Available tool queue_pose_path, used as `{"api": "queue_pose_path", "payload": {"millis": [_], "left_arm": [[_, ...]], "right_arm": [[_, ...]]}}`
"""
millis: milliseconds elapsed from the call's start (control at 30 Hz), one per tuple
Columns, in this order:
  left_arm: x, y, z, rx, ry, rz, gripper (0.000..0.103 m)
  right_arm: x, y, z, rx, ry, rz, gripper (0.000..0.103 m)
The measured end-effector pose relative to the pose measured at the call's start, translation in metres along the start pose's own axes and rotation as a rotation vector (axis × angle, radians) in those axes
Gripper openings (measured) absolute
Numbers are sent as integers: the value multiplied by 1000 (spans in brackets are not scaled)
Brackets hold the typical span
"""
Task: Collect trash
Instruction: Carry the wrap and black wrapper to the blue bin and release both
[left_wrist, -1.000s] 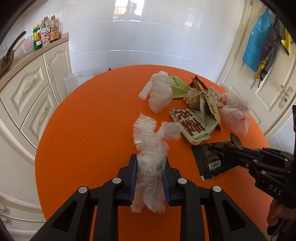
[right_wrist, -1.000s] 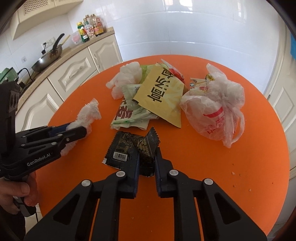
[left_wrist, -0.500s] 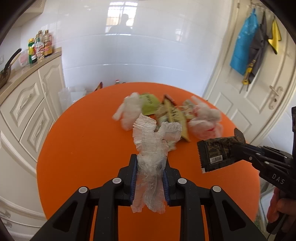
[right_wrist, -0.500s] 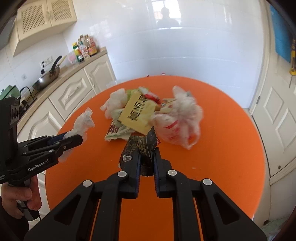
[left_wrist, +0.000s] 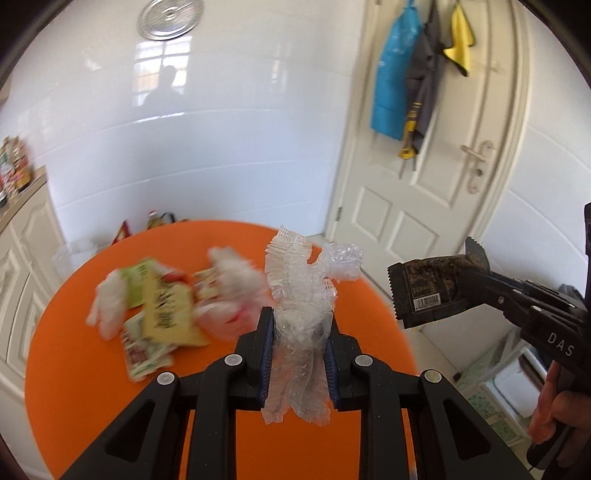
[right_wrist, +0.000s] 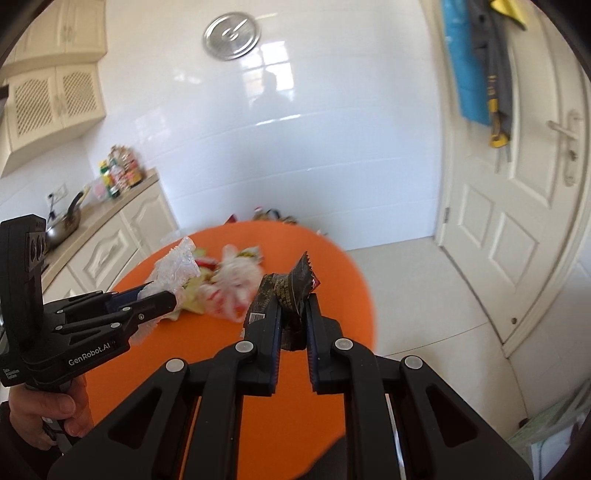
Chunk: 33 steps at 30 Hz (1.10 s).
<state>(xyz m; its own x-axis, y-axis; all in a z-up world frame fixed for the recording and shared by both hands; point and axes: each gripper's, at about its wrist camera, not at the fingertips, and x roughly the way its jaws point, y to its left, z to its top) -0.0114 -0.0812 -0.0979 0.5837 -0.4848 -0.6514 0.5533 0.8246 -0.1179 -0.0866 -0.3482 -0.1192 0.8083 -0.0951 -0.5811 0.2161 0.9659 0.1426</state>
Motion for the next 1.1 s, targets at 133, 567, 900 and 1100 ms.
{"api": "queue_pose_path", "payload": {"millis": [133,567,900,1100], "left_arm": [[2,-48,17,56,-31,-79,20],[106,-185,33,163,137,-347,20],[254,-231,6,185,460,-389,21],[351,-248,1,210,600,-365,29]], "right_arm": [[-44,-46,8,42,-72,-97,11],[-110,-198,-34,241,-68,-367,11],[-24,-292,-120,438,166,-407,11],[23,-340,-161,561,273,-385,15]]}}
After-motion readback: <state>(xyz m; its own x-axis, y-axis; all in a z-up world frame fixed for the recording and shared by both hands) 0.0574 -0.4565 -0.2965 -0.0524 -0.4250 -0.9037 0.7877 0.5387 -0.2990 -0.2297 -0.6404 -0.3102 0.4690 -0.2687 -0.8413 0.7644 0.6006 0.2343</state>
